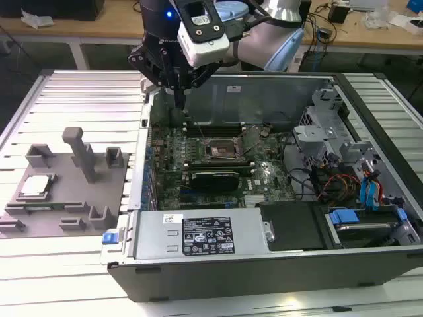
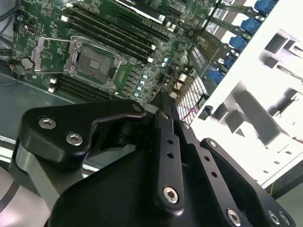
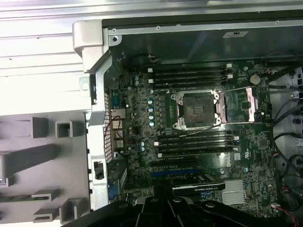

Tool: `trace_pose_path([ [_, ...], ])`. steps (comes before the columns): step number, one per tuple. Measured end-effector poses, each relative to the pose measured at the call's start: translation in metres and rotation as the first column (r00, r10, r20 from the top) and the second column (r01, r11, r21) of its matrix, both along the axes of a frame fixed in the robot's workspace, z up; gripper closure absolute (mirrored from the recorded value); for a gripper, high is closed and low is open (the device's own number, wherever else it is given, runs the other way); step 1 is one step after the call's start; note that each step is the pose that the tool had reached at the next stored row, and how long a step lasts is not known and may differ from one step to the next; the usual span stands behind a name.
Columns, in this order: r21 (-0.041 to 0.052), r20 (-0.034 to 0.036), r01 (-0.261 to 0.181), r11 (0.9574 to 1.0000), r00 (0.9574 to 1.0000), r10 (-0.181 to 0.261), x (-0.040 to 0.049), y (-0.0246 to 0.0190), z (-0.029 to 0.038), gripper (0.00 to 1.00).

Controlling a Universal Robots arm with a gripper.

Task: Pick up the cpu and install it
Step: 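Reach for the cpu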

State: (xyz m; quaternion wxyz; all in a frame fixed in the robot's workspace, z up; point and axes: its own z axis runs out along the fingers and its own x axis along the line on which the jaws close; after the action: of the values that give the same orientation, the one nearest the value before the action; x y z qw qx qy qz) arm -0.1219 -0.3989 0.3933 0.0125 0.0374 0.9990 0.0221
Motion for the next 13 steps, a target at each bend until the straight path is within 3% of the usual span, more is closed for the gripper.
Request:
trace_pose_path([
  [13,-0.0001,0.0000,0.000,1.0000,1.0000,0.000,-0.0013,0.0000,0.0000,0.89],
])
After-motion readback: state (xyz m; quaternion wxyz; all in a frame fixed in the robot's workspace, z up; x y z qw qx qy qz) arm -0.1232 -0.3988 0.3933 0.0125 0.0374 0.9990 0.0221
